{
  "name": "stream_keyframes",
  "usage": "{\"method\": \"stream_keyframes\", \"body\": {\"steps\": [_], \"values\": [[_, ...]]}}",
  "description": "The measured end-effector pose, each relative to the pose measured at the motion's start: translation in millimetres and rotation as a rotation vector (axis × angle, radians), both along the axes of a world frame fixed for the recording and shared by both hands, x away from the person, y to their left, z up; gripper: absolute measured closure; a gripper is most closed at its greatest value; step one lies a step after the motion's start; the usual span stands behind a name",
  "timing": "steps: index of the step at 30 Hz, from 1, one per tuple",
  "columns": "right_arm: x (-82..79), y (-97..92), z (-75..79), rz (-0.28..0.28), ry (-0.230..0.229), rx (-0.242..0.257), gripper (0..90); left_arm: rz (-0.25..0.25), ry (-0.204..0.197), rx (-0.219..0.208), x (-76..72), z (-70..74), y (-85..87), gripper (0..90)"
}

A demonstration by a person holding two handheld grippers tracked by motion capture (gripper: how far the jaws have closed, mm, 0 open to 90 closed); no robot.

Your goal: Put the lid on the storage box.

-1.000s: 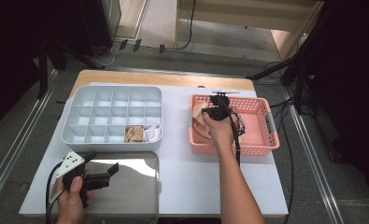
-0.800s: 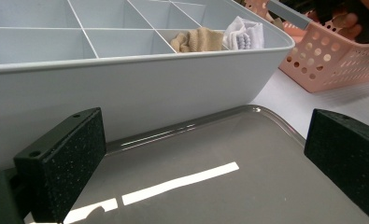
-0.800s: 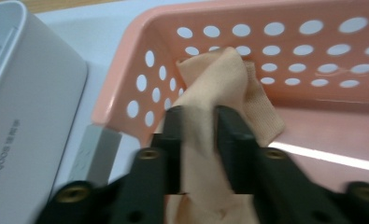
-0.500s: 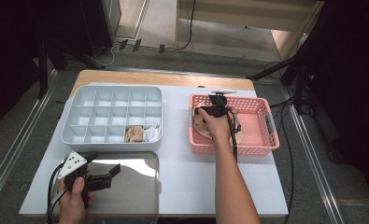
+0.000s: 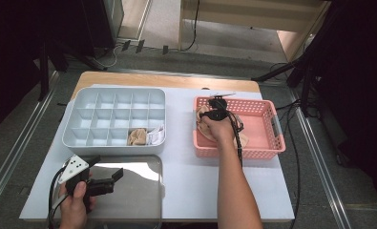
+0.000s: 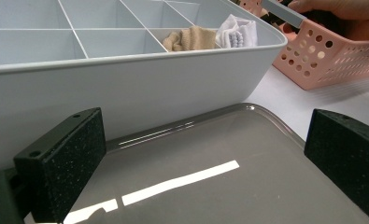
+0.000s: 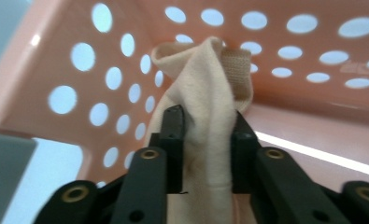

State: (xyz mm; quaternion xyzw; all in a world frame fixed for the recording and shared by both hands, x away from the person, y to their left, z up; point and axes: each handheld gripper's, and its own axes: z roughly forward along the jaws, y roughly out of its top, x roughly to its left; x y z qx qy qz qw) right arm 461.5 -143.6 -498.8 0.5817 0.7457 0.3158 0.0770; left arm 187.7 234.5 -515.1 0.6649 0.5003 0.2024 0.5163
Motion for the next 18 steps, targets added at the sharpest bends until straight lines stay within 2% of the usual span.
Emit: {"method": "stream_keyframes", "body": {"steps": [3, 4, 5, 6, 8, 12, 15, 18], "values": [[-2.2, -0.8, 6.0, -0.017, -0.016, 0.008, 80.0, 0.0, 0.0, -0.001, -0.2, 0.0, -0.5, 0.0], [-5.8, -1.4, 12.7, -0.026, -0.051, 0.013, 81.3, -0.004, 0.001, 0.004, 0.2, -0.4, -0.9, 0.0], [-5.8, -1.4, 12.7, -0.026, -0.051, 0.013, 81.3, -0.004, 0.001, 0.004, 0.2, -0.4, -0.9, 0.0], [-9.9, -2.6, 18.2, -0.045, -0.083, 0.01, 82.0, -0.009, 0.003, 0.008, 0.3, -0.7, -1.5, 0.0], [-13.0, -4.8, 22.3, -0.055, -0.108, 0.037, 82.0, -0.009, 0.004, 0.009, 0.2, -0.9, -2.6, 0.0], [-19.4, -14.2, 32.4, -0.095, -0.107, 0.116, 82.1, -0.012, 0.005, 0.012, 0.3, -1.3, -4.4, 0.0], [-25.7, -22.2, 39.6, -0.13, -0.134, 0.115, 82.2, -0.015, 0.006, 0.013, 0.1, -1.5, -5.7, 0.0], [-32.5, -29.1, 44.9, -0.138, -0.148, 0.117, 82.2, -0.018, 0.005, 0.015, -0.1, -1.7, -6.7, 0.0]]}}
